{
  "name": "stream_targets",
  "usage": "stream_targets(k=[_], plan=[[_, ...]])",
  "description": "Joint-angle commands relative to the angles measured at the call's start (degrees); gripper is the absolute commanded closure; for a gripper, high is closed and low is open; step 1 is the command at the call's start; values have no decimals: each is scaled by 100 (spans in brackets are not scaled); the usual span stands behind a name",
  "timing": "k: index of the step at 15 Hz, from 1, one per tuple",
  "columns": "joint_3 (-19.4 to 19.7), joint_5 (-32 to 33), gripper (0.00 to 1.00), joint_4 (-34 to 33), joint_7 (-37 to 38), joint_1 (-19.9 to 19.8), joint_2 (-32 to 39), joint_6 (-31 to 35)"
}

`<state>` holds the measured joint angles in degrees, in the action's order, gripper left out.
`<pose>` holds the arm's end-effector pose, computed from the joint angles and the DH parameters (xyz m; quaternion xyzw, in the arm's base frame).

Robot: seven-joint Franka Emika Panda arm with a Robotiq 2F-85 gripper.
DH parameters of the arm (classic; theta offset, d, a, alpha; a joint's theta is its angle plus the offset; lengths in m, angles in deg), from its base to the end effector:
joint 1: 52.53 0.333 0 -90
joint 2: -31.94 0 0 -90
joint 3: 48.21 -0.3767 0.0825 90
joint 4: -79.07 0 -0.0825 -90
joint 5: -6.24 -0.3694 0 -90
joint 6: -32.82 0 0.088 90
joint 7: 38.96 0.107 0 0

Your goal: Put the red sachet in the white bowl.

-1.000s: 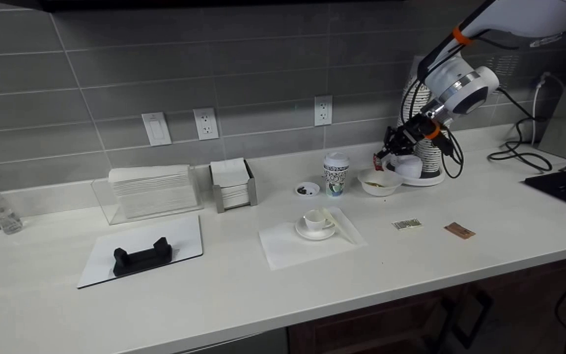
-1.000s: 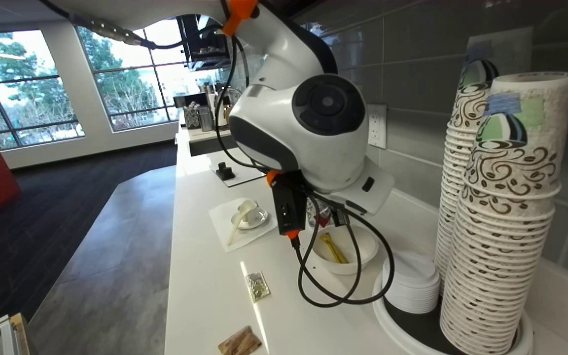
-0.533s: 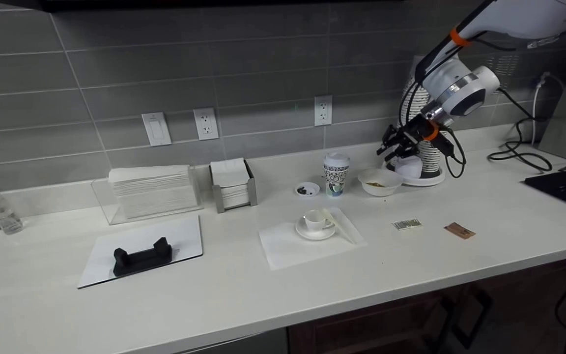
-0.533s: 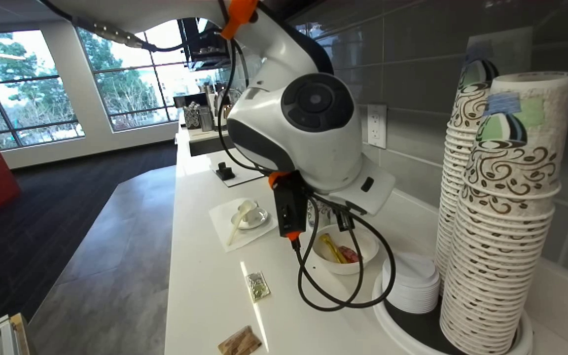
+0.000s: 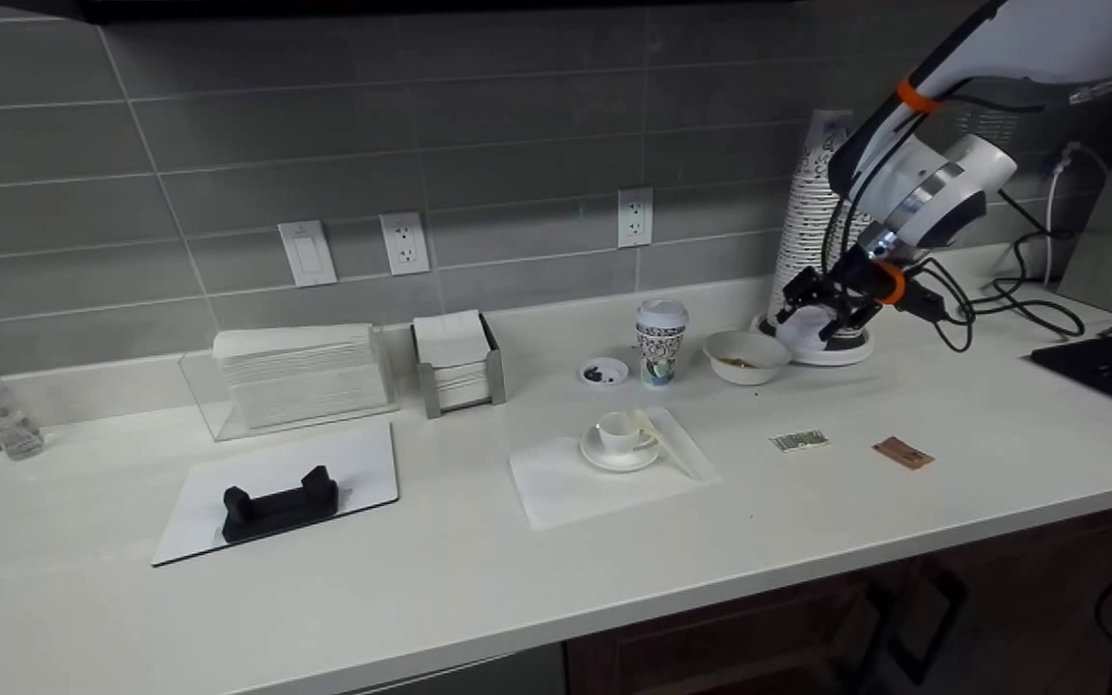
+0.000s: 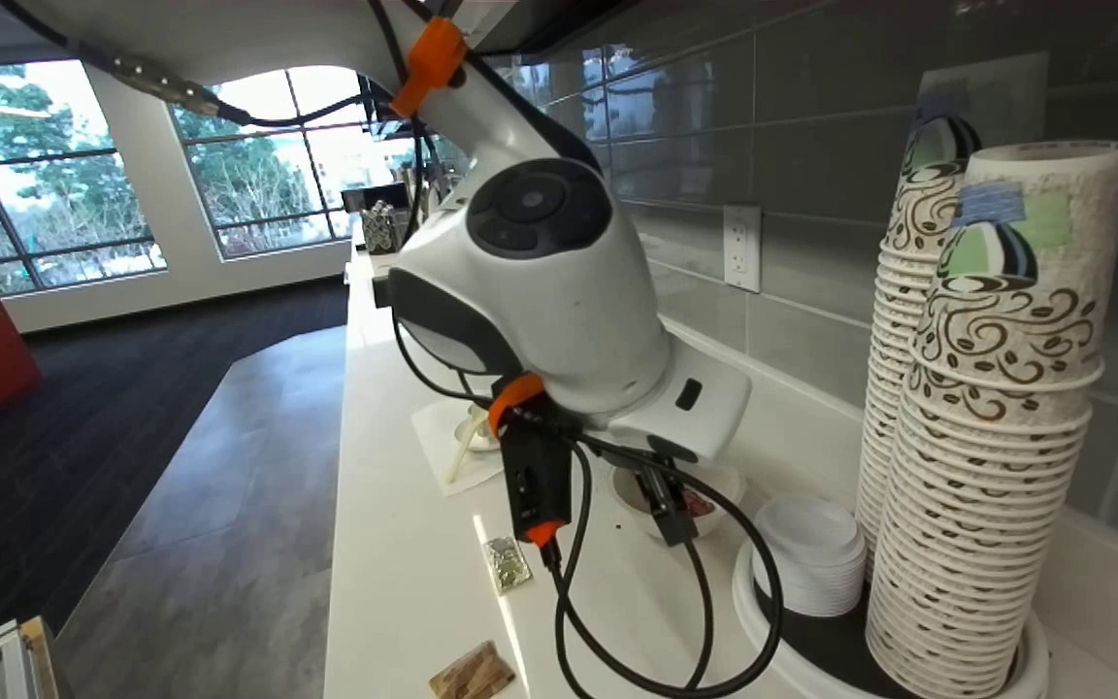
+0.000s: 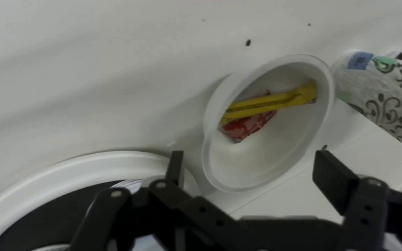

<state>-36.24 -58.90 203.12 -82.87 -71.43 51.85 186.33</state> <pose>0.4866 -0.3171 0.3135 -0.8974 0.3515 -0.2225 0.1467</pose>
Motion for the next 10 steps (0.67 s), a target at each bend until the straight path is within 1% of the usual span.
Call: stream_targets(k=[1, 4, 6, 7, 9, 10], plan=[[-111, -291, 0, 1062, -1344, 86, -877, 825], [-180, -440, 0, 1647, -2411, 67, -1419, 1262], [-66, 88, 0, 2149, -2563, 87, -1777, 1254], [-52, 168, 0, 2330, -2732, 60, -1968, 1228], [89, 1103, 0, 2830, -2622, 4, -2250, 920], [134, 1459, 0, 2979, -2640, -42, -2354, 783]])
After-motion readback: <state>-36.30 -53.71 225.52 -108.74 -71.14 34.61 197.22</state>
